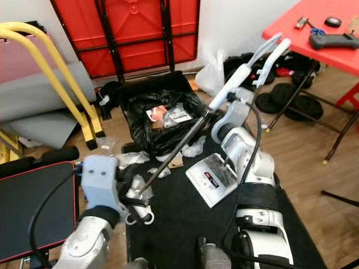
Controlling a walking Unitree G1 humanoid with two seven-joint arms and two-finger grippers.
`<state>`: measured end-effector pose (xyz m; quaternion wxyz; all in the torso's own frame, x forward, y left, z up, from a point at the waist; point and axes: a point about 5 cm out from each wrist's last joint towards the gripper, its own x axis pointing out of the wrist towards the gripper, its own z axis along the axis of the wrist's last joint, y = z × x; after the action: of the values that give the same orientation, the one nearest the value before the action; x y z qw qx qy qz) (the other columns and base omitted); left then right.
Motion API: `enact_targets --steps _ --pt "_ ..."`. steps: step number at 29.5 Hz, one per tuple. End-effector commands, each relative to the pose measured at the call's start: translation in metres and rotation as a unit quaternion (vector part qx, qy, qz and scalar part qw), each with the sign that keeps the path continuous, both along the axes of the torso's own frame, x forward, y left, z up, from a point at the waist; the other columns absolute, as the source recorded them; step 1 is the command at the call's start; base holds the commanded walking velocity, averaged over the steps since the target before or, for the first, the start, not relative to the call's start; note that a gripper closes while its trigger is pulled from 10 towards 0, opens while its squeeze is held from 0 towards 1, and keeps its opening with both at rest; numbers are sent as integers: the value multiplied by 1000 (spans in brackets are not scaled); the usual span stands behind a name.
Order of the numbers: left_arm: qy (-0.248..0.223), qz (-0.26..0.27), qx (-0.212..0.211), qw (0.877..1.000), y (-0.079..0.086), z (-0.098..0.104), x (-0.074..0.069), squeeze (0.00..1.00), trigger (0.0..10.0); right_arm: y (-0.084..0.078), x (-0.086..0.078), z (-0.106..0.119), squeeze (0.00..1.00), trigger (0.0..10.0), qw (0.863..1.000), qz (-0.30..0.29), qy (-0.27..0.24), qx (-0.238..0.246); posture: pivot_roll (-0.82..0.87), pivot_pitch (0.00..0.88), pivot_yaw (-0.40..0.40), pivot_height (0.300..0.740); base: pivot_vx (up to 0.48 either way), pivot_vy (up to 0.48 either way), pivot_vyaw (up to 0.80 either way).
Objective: Sweep floor
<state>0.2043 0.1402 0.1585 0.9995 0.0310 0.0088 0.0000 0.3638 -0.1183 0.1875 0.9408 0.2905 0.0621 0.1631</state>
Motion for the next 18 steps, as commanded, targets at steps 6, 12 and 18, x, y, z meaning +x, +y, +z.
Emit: enact_targets --steps 6,12,18 --pt "16 83 30 996 25 -2 -8 0 10000 10 7 -3 0 10000 999 8 6 39 -27 310 -39 740 0 0 0" --pt "26 80 38 996 25 -3 -13 0 10000 12 20 -1 0 10000 999 -24 -6 27 -22 326 -21 740 0 0 0" --pt "29 80 43 995 26 -1 -16 0 10000 18 27 4 0 10000 999 -33 -28 -3 -8 342 -19 740 0 0 0"
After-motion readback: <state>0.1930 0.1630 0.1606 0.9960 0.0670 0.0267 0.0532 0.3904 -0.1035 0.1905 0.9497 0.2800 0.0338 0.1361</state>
